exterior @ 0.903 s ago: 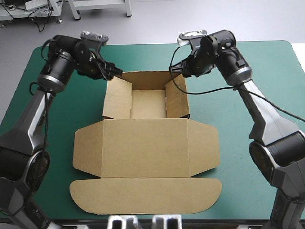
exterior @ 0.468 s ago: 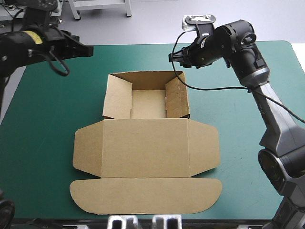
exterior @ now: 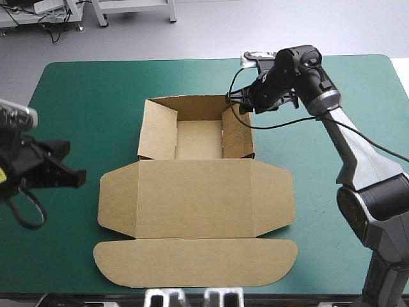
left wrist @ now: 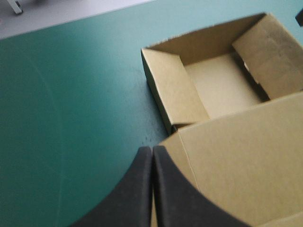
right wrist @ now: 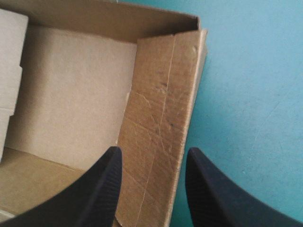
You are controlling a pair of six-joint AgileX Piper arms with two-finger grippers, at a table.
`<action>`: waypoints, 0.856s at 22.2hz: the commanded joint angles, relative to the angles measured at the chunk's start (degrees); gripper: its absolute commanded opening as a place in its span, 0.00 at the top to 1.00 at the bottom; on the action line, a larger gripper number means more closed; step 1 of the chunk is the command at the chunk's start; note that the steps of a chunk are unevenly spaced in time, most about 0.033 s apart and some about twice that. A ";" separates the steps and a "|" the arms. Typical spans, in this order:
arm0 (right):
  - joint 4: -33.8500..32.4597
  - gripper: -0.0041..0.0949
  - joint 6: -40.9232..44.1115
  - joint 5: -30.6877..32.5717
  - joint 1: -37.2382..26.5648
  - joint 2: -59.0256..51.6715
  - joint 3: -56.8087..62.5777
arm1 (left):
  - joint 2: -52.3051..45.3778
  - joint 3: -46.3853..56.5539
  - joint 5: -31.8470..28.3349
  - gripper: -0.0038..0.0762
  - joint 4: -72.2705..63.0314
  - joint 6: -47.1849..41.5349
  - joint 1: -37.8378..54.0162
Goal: Fold the box
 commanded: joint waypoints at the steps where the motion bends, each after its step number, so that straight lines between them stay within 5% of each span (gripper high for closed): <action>1: 1.61 0.56 -1.78 0.11 -0.32 -1.54 0.01 | -7.84 8.46 -6.43 0.96 0.19 -0.29 -0.24; 10: 2.28 0.58 -2.02 0.11 -0.32 5.69 0.01 | -25.61 33.65 -7.03 0.96 0.19 -1.81 -0.24; 14: 1.91 0.93 -2.02 0.11 -0.32 6.66 0.01 | -27.90 37.71 -7.03 0.96 0.19 -2.37 -0.24; 19: 2.09 0.98 -1.70 0.11 -0.93 2.40 -0.18 | -28.02 38.16 -7.72 0.96 -0.19 -3.21 -0.24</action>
